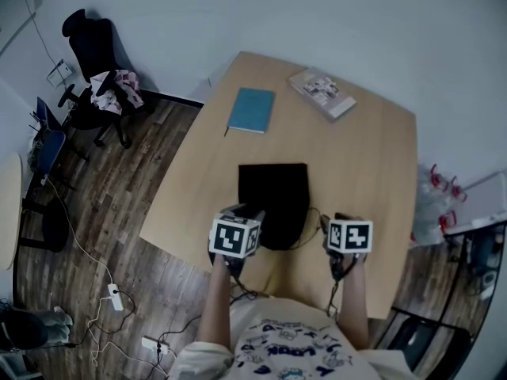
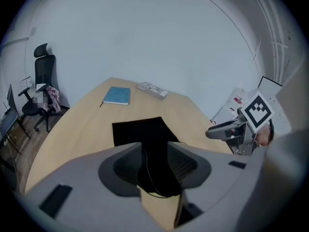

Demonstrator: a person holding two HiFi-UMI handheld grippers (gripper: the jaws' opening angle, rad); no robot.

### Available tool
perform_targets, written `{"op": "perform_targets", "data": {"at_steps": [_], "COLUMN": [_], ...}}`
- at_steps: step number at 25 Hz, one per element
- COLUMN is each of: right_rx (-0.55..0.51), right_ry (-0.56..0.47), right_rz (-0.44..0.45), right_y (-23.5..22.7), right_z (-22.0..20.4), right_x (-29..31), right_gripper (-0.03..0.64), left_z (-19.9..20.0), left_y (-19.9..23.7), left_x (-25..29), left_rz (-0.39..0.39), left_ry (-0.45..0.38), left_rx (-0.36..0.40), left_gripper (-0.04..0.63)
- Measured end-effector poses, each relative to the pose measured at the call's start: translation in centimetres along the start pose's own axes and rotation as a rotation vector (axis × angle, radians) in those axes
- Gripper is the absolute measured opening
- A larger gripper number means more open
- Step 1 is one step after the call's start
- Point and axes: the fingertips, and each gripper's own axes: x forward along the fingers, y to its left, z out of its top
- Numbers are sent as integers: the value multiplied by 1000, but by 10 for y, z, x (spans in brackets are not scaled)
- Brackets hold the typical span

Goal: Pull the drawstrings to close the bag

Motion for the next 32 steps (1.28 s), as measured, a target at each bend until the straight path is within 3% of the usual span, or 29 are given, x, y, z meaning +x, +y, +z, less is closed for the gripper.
{"op": "perform_targets", "data": {"at_steps": [2,6,8,11,15,21,32], "right_rx": [20,52,33,-37,-99,-98,-112], "right_ry": [-99,-358,-490,-654,-810,-887,-903], "right_rz": [-5,-18,-56,-84,-80,-46,-27], "right_y": [0,12,17,31,49,58,63], "right_z": [18,67,90,115,135,137,131], "right_x": [-10,-42,-62,-92,-123,-138,-143], "right_gripper": [155,143,94,48,24,20,8], "left_z": [13,61,84,108,123,130,132], "left_y": [3,-10,-20,-23,-22,-31,-35], "left_x": [-7,-35,-53,-81,-103,-119,-126], "left_rz": [12,-8,-9,90,222,287,316], "left_ry": [-70,-288,-406,-553,-668,-756,-787], "left_rx": [-35,-82,-51,22,121,186,195], "left_gripper": [147,144,127,12,3,2,3]}}
